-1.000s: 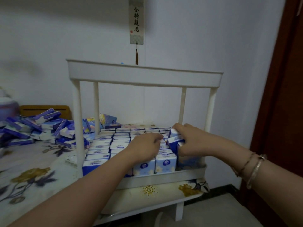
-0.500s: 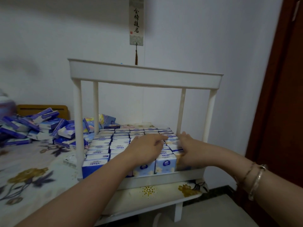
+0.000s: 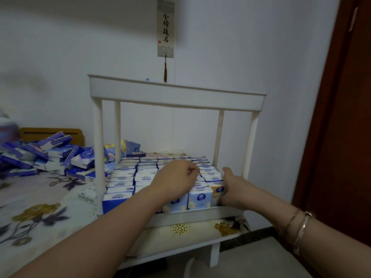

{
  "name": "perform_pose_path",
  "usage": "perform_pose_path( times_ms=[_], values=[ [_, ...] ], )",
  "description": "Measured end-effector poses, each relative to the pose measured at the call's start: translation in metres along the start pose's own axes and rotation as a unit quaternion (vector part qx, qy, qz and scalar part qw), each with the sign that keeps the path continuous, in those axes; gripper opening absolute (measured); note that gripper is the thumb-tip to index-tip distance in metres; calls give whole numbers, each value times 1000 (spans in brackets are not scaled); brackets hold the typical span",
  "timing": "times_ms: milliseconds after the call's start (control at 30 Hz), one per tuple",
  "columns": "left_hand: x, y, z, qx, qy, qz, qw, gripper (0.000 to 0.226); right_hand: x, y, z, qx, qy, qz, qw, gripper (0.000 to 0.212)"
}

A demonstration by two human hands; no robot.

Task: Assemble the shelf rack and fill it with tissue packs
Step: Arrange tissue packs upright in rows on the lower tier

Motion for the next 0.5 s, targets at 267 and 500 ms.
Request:
perform_pose_path(
  times_ms=[267, 500],
  values=[
    [-65, 40, 6, 8, 46, -86, 995, 26, -49, 50, 75, -141, 70, -150, 976, 43],
    [-126, 120, 52, -66, 199, -156, 965, 34, -35, 91, 181, -281, 26, -216, 935, 27]
  ],
)
Point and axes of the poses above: each hand's wrist, its own y-axis away from the middle knuckle, its own x-axis out of the palm, z = x × y, the point moved 10 cm from there along -y, towards the middle knuckle, and after that the axes turned 5 degrees about y, right-handed, at the moved point
